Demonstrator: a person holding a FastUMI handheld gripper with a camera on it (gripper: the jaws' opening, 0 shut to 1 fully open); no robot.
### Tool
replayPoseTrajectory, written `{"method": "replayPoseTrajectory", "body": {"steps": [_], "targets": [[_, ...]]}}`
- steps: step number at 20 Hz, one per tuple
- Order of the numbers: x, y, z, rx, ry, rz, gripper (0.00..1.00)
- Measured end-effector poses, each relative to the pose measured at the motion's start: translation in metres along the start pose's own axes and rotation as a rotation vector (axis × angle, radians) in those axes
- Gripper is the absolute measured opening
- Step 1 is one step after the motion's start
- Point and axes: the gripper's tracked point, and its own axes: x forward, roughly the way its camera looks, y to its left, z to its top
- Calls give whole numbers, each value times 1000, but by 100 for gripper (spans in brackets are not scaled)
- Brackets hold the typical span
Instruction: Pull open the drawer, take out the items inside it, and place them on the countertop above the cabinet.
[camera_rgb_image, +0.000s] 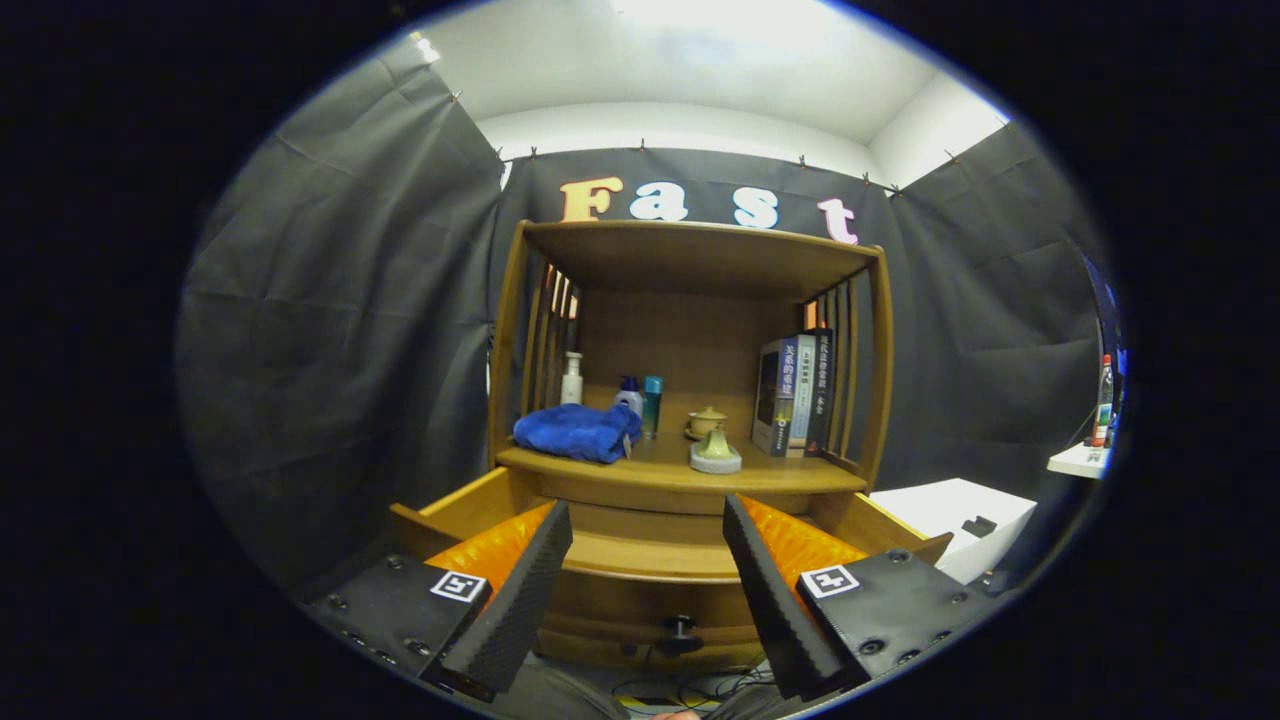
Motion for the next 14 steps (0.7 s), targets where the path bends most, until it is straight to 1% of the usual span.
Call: {"method": "replayPoseTrajectory", "body": {"steps": [4,7,9,12,14], "targets": [[12,-10,-53,-1,59,-14,99],[20,-19,-87,8,94,-45,99],[18,-19,-111,20,142,-41,99],[31,-28,-118,45,148,-62,99],[34,-27,-122,85,156,-66,99]]}}
